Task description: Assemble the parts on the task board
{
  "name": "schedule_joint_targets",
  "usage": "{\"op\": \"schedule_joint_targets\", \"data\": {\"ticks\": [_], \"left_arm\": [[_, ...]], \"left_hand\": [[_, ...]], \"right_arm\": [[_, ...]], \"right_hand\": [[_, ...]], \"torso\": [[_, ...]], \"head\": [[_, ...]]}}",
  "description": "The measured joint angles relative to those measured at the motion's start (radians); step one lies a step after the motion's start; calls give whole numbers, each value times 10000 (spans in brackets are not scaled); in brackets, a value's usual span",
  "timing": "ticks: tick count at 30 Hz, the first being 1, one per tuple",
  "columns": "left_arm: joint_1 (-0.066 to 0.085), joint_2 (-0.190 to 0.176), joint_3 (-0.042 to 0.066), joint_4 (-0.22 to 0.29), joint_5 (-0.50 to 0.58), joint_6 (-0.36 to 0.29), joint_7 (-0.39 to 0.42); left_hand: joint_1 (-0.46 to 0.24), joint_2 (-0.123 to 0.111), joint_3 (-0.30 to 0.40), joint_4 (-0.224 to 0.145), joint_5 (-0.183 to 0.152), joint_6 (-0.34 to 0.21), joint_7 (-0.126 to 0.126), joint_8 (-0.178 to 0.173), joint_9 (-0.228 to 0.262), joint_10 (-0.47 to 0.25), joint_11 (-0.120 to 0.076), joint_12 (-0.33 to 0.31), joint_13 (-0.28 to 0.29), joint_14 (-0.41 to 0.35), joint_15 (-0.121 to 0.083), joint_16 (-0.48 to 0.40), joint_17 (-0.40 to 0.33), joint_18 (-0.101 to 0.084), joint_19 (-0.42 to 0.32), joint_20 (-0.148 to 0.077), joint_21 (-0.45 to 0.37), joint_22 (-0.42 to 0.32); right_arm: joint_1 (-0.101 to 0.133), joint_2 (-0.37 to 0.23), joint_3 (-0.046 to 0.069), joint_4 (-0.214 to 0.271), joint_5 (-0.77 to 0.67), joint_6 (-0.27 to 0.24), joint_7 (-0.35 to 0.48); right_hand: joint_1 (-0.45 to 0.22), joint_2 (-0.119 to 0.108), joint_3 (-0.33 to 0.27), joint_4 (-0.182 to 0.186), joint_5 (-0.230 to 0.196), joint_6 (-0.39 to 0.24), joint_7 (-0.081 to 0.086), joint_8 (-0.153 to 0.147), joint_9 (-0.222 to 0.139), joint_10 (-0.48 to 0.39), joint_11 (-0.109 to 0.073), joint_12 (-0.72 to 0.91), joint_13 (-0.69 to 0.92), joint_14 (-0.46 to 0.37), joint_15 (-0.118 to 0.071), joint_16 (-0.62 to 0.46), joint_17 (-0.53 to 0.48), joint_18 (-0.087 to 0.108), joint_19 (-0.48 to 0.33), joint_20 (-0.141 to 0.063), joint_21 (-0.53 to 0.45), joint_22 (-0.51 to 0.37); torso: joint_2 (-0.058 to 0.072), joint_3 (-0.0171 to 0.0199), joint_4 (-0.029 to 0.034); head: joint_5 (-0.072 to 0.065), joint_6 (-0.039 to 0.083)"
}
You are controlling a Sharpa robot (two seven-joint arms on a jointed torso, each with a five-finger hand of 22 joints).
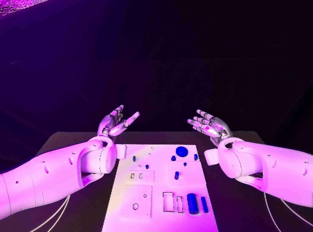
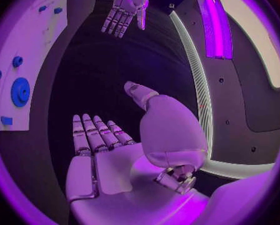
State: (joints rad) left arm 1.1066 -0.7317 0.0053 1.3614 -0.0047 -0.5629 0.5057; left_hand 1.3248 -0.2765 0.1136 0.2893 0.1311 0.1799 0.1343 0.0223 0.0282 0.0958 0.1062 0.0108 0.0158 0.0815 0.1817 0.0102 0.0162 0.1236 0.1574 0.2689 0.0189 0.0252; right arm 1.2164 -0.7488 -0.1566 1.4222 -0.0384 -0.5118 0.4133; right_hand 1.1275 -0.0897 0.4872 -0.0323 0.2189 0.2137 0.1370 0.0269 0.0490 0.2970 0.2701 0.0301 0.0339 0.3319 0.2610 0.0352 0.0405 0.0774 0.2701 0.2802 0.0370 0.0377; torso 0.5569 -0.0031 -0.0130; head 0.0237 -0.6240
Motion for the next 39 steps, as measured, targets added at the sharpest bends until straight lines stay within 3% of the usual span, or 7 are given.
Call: {"op": "schedule_joint_targets", "data": {"ticks": [8,16,21,23,27,35,39], "left_arm": [[12,-6,2,-37,-51,497,20],[12,-528,-5,368,-214,798,93],[20,-746,0,647,-313,884,127],[20,-845,2,780,-348,901,127],[20,-1014,2,1120,-450,941,111],[18,-1340,78,1707,-642,1118,42],[20,-1503,116,2016,-694,1240,-18]], "left_hand": [[444,15,72,141,0,373,18,94,76,314,304,66,59,193,152,90,62,142,10,110,33,24],[745,425,499,98,-72,1702,120,511,336,1984,1021,385,226,1271,290,370,281,154,639,248,256,129],[1125,842,901,82,-180,2836,210,846,542,3475,1377,497,298,2630,544,710,513,154,2019,252,713,302],[1472,1257,1304,30,-306,3780,280,1139,720,5001,1502,725,394,4168,550,1146,786,153,3772,238,1271,531],[1775,1428,1646,-83,-349,4687,428,1403,871,6727,1385,820,473,6313,346,1802,1188,153,5317,218,1805,661],[2052,1335,2328,-373,-349,6309,702,1948,1171,8388,945,898,510,8002,-181,2366,1722,544,7040,-8,2506,740],[1963,1157,2567,-452,-387,6435,746,2002,1182,9092,790,996,573,8946,-456,2801,2150,545,7782,-318,2933,874]], "right_arm": [[304,57,-264,-296,-367,1236,-406],[619,-152,-256,-625,-3188,531,-311],[762,-122,-253,-823,-4690,404,-495],[798,-123,-250,-890,-5224,466,-659],[873,-141,-250,-917,-6423,768,-1143],[1014,-142,-248,-743,-8862,1369,-2162],[1046,-105,-242,-671,-10024,1616,-2554]], "right_hand": [[660,-73,212,-212,-241,1159,74,362,249,1449,-35,255,121,1374,-101,334,208,211,629,101,273,134],[1359,-254,294,-495,-659,3695,285,1092,758,4472,-308,530,251,4149,-491,962,579,624,2943,92,1109,477],[1561,-383,321,-521,-776,5107,508,1456,996,5636,-484,529,273,5256,-718,1206,697,777,4071,65,1499,579],[1605,-426,347,-548,-798,5494,572,1510,1046,5978,-542,529,280,5591,-796,1257,728,777,4400,41,1610,594],[1696,-517,347,-548,-798,6069,688,1618,1107,6592,-687,530,290,6207,-960,1415,789,928,4993,-59,1822,627],[1823,-648,418,-477,-617,6878,886,1741,1144,7650,-967,481,302,7299,-1307,1704,954,929,5937,-342,2190,694],[1943,-1004,473,-477,-61,7394,679,1804,1179,8388,-1239,372,302,8373,-1686,2078,1309,932,6808,-737,2720,906]], "torso": [[2,0,-3],[244,-41,35],[338,-27,72],[383,-26,81],[462,-28,114],[652,-46,178],[775,-72,205]], "head": [[2,-1],[-128,-120],[-151,-153],[-171,-149],[-192,-147],[-239,-199],[-251,-202]]}}
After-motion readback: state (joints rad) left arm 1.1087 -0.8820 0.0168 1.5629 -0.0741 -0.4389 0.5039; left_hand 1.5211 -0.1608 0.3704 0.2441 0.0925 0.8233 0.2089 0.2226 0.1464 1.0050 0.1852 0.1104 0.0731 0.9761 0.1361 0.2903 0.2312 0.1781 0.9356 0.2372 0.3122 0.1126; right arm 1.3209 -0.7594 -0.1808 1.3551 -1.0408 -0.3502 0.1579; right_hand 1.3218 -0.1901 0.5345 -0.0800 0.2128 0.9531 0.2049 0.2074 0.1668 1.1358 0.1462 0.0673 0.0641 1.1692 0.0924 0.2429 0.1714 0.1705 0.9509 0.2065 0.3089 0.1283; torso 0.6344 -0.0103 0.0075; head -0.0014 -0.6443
